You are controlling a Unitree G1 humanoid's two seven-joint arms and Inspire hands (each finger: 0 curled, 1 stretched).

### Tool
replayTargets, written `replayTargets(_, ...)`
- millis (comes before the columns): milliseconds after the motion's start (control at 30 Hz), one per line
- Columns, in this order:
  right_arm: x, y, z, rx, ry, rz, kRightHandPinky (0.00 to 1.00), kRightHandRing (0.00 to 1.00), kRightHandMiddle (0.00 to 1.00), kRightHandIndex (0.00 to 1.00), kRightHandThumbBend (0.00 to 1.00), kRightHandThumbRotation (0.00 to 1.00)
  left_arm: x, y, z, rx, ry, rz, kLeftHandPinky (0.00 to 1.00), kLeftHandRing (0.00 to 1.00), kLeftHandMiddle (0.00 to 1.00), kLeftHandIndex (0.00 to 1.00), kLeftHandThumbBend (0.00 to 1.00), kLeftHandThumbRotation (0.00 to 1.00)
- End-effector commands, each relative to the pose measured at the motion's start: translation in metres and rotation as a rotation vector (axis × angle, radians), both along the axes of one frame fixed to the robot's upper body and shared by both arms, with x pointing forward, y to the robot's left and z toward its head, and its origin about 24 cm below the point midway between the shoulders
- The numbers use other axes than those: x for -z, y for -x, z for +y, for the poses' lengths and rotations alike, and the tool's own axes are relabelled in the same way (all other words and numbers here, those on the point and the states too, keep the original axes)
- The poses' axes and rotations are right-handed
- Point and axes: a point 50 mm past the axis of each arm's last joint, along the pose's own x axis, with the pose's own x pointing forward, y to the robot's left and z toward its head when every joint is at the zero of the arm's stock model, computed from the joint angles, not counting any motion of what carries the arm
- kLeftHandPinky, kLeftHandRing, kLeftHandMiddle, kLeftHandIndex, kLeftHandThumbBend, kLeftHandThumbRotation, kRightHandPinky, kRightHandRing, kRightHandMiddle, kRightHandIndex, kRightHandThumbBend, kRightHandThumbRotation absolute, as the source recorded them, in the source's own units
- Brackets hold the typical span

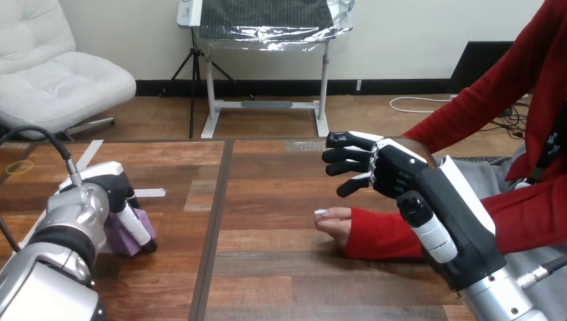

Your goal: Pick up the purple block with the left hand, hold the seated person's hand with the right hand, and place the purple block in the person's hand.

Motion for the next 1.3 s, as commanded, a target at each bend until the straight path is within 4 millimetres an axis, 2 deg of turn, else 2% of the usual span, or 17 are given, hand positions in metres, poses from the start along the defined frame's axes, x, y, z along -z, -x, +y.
replayTargets(0,-0.015,-0.004,-0.002,0.014,-0.006,-0.087,0.62,0.74,0.76,0.79,1.00,1.00,-0.024,-0.015,-0.005,0.014,0.037,-0.132,0.33,0.41,0.48,0.47,0.77,0.00)
replayTargets(233,-0.013,-0.006,-0.003,0.054,0.011,-0.089,0.66,0.75,0.77,0.79,1.00,1.00,-0.032,-0.018,-0.006,0.000,0.117,-0.211,0.35,0.40,0.46,0.46,0.78,0.00)
replayTargets(767,-0.009,-0.025,-0.012,0.189,0.154,-0.148,0.66,0.74,0.76,0.77,1.00,1.00,-0.053,-0.024,-0.012,-0.016,0.345,-0.420,0.35,0.38,0.43,0.45,0.71,0.00)
replayTargets(1033,-0.010,-0.034,-0.020,0.217,0.240,-0.167,0.67,0.75,0.78,0.80,1.00,0.99,-0.063,-0.021,-0.016,0.011,0.437,-0.542,0.33,0.36,0.41,0.44,0.78,0.00)
replayTargets(1267,-0.010,-0.040,-0.027,0.239,0.284,-0.167,0.68,0.78,0.81,0.82,1.00,0.93,-0.067,-0.014,-0.019,0.037,0.504,-0.608,0.31,0.35,0.39,0.43,0.84,0.00)
